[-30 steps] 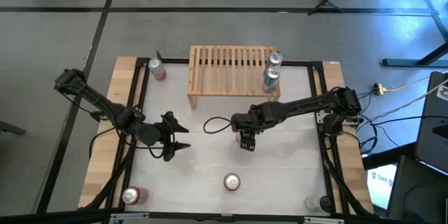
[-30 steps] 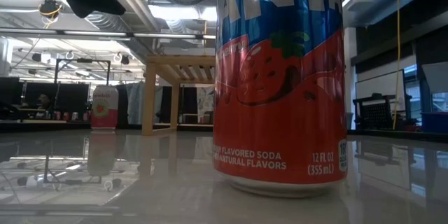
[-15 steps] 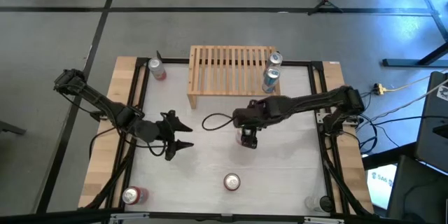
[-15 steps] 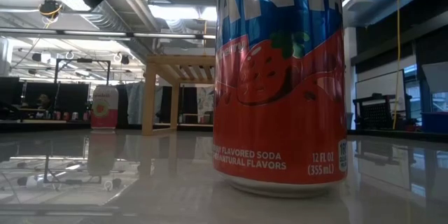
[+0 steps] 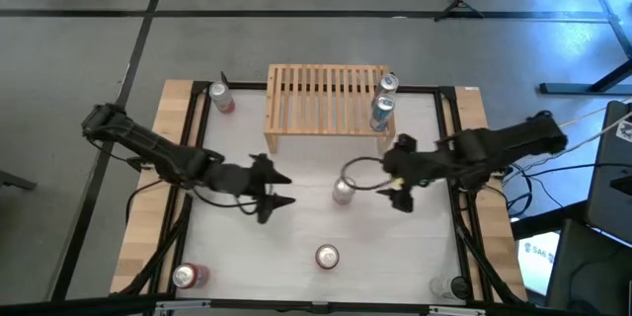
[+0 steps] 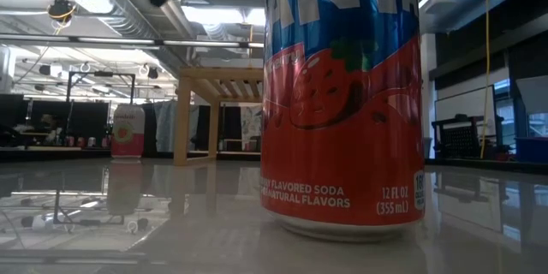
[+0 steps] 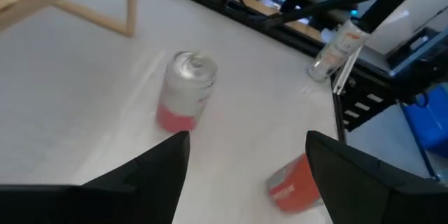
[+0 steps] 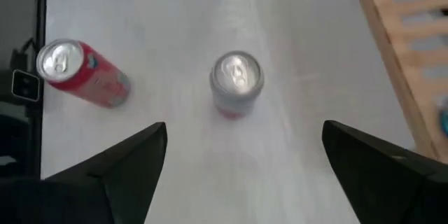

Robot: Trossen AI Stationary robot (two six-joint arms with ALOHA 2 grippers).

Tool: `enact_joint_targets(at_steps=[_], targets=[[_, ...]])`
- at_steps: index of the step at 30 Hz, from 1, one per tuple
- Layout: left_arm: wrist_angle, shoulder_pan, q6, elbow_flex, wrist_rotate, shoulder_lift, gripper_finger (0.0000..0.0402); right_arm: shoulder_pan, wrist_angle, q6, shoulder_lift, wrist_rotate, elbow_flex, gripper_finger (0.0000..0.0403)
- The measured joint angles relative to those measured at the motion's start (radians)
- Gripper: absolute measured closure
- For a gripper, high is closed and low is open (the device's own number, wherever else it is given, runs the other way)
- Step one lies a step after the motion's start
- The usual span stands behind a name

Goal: Place canned beverage on shelf
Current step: Put the left pink soda can on the shelf

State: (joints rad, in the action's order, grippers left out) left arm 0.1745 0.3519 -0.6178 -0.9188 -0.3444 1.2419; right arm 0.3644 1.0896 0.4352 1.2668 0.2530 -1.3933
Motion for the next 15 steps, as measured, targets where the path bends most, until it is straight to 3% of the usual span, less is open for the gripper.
enact_joint_targets(at_steps=[4,9,15], targets=[[-0.006,-0.058,0.025,-0.129,0.138,0.137,0.0122,0.075,-0.026,0.091,-0.118,0.047,0.123,0.0034],[-0.006,-0.090,0.133,-0.282,0.139,0.306,0.0122,0.171,-0.095,0.190,-0.220,0.051,0.251,0.0034],[-0.003,-0.151,0.208,-0.410,0.126,0.491,0.0122,0.265,-0.100,0.261,-0.256,0.051,0.333,0.0033]])
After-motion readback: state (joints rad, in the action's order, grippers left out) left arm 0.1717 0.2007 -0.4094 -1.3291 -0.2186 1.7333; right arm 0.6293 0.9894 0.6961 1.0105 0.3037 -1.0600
